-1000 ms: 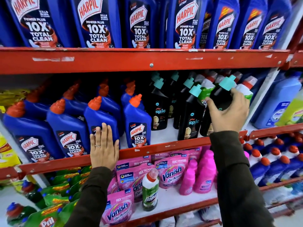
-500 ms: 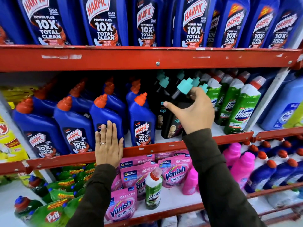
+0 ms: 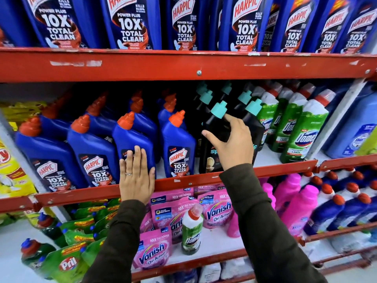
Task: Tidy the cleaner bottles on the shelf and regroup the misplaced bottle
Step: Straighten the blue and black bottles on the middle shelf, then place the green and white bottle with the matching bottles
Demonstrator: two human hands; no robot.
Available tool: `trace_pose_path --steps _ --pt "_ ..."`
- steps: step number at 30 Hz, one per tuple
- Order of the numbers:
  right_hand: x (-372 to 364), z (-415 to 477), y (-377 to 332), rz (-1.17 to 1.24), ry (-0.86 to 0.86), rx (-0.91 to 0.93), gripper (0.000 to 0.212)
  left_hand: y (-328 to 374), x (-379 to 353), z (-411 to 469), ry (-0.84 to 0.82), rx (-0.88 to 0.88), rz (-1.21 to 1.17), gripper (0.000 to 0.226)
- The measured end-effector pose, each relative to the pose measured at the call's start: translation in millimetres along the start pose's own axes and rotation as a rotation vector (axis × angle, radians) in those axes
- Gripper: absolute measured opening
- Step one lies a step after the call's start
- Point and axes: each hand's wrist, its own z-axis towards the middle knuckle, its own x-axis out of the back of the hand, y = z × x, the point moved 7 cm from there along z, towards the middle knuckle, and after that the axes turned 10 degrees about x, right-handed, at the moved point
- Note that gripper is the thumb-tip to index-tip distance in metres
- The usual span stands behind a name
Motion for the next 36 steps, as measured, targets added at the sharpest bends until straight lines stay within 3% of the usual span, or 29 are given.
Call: trace_pose_path --steps 5,8,11,15,17,20,25,31,36 --pt "3 -34 -3 -0.028 0.058 0.097 0.053 2 1 2 -0.008 0.012 0.01 0.071" --pt "-5 -69 1 0.034 0.047 0.116 0.039 0 -1 4 -0.031 0.038 0.038 0.063" --pt "-34 -116 14 0.058 -0.16 0.047 0.043 -1 -2 4 -0.05 0.059 0.065 0.062" --pt "-80 -193 48 0.095 -0.505 -0.234 0.064 -2 -2 0 -0.034 0.056 0.055 0.061" --pt "-96 -223 63 0.128 -0.589 -0.38 0.078 -2 -2 0 -0.033 0.052 0.047 0.062" --pt "-111 -245 73 0.129 -0.634 -0.444 0.074 -2 -1 0 -0.026 0.051 0.049 0.062" --pt "-101 -234 75 0.129 -0.573 -0.386 0.065 -2 0 0 -0.022 0.052 0.056 0.061" --pt "-46 -163 52 0.172 -0.389 -0.243 0.068 -2 -1 -2 -0.023 0.059 0.052 0.061" --pt "18 -99 29 0.247 -0.157 -0.138 0.056 -3 -1 -3 -0.026 0.056 0.027 0.07"
